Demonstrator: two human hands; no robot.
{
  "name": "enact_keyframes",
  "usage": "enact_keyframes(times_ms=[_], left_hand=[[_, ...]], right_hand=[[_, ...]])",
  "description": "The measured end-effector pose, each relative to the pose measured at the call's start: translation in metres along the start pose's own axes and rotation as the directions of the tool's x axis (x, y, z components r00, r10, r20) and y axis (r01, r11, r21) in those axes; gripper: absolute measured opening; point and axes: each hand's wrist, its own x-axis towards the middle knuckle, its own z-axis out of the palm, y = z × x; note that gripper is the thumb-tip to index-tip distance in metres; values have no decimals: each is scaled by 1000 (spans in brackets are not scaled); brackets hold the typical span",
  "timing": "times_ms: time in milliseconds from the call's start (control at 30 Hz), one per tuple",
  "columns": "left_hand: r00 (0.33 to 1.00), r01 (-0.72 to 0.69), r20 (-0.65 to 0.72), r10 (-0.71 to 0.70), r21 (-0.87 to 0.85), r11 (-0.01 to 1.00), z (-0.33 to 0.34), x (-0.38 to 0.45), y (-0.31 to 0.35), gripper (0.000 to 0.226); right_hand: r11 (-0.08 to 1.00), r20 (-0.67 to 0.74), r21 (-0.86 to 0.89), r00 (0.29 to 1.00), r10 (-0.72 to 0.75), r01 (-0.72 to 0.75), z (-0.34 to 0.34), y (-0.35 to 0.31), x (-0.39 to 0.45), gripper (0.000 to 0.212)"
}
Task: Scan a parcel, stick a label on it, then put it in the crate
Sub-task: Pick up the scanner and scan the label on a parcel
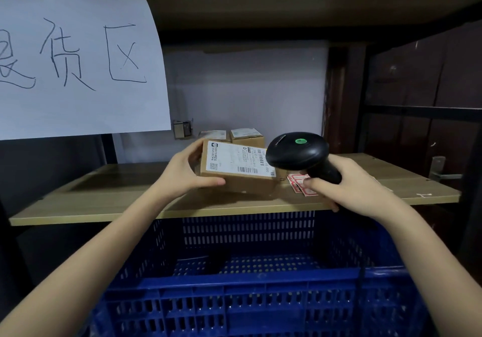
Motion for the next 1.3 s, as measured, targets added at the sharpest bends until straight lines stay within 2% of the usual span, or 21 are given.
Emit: enact_keyframes(times_ms=[167, 267, 367, 567, 833, 967, 1033, 1100, 1133, 1167, 1200, 1267, 1300], left_hand=[[984, 177, 21, -176, -18, 984, 18, 1, -6, 92], [969, 248, 26, -247, -60, 967, 25, 2, -9, 95], [961, 278, 33, -276, -60, 959, 28, 2, -9, 75], [948, 316, 38, -316, 0, 949, 33, -2, -11, 61], [947, 316, 52, -317, 19, 949, 34, -4, -10, 60], [908, 414, 58, -415, 37, 910, 24, -10, -8, 59], [891, 452, -10, -454, 113, 885, 16, -17, -3, 63], [906, 411, -197, -374, 212, 887, 8, -29, 8, 53], [911, 368, -277, -306, 208, 906, 6, -36, 17, 45], [912, 322, -312, -267, 140, 936, 4, -43, 27, 40], [918, 285, -290, -270, 11, 959, 4, -48, 36, 38], [930, 305, -136, -341, -228, 924, 5, -57, 55, 37], [925, 343, -67, -374, -278, 897, 7, -61, 61, 35]], right_hand=[[986, -98, 167, 995, 30, -13, 3, -1, 2, 8], [953, -131, 297, 986, 104, -61, 5, -3, 3, 6], [909, -123, 399, 976, 179, -117, 7, -3, 2, 4], [895, -94, 421, 975, 203, -146, 14, 3, 3, 6], [864, -35, 465, 971, 235, -193, 26, -1, 7, 11], [841, -6, 500, 970, 242, -206, 36, -10, 10, 15], [817, 13, 540, 972, 234, -204, 43, -14, 12, 17], [778, 44, 591, 971, 234, -214, 52, -19, 16, 17], [752, 68, 619, 970, 234, -225, 57, -21, 18, 17], [723, 98, 650, 969, 229, -236, 62, -25, 20, 18], [693, 129, 677, 968, 217, -246, 69, -28, 23, 18], [652, 188, 710, 964, 190, -267, 84, -36, 29, 18], [635, 214, 720, 960, 178, -278, 91, -40, 31, 17]])
